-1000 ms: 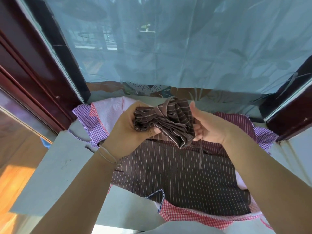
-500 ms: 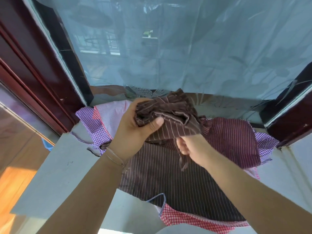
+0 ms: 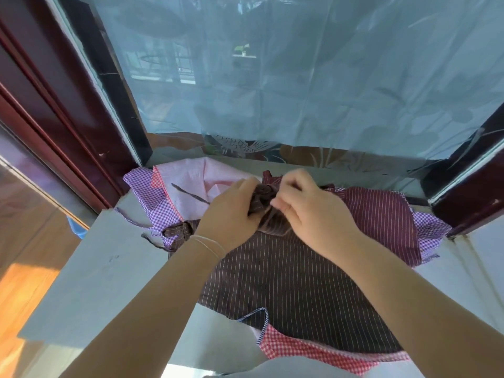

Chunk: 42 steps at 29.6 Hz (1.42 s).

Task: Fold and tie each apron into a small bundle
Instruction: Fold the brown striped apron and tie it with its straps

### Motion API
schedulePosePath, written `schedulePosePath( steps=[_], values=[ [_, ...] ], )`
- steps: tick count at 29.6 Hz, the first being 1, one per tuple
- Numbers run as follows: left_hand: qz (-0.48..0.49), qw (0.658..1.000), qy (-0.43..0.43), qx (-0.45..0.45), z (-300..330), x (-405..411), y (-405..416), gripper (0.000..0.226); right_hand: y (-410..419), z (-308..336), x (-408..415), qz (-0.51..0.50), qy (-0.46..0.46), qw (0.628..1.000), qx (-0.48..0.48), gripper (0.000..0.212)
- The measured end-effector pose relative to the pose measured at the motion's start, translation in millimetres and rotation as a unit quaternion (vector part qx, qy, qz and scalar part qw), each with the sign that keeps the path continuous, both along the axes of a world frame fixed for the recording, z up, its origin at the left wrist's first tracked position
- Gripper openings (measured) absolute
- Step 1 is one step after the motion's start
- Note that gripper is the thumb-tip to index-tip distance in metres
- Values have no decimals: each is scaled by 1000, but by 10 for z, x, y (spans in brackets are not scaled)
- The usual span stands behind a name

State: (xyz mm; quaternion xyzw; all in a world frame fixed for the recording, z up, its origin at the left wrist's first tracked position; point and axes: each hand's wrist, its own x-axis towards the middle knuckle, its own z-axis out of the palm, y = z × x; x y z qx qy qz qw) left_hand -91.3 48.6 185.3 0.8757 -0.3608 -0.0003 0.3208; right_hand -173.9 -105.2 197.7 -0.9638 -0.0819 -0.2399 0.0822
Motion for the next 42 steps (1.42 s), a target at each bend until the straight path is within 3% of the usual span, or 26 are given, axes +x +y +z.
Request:
schedulePosePath(
  steps=[5,9,14,18,22,25,27,30,34,39,42],
  values=[
    [-100,992,72,-32,82,-10,4,23,-209,-3,113,-60,102,993,11,49],
    [-68,980,155,-104,-27,9,-33,23,-235,-32,221,-89,131,984,77,29],
    [-25,957,225,-179,-84,21,-106,27,-223,-134,321,-114,59,988,84,36],
    [-93,933,290,-194,-5,131,-40,46,-274,-163,286,-81,-47,986,140,42],
    [-128,918,331,-178,63,274,38,69,-318,-185,302,-23,-73,979,188,34],
    [-89,942,284,-153,-1,398,34,48,-324,-181,320,-40,-85,965,245,27],
    [-97,959,238,-117,-87,426,34,33,-347,-135,352,-102,-69,942,311,28],
    [-110,969,210,-70,-142,327,23,33,-526,-113,450,-211,0,904,371,34],
    [-121,991,-16,-55,-152,273,-34,29,-685,-231,511,-273,96,889,354,35],
    [-149,983,33,-99,-7,196,-155,21,-587,-310,515,-279,102,892,340,38],
    [-156,973,114,-127,-8,173,-200,24,-540,-319,488,-280,87,909,298,39]
  ],
)
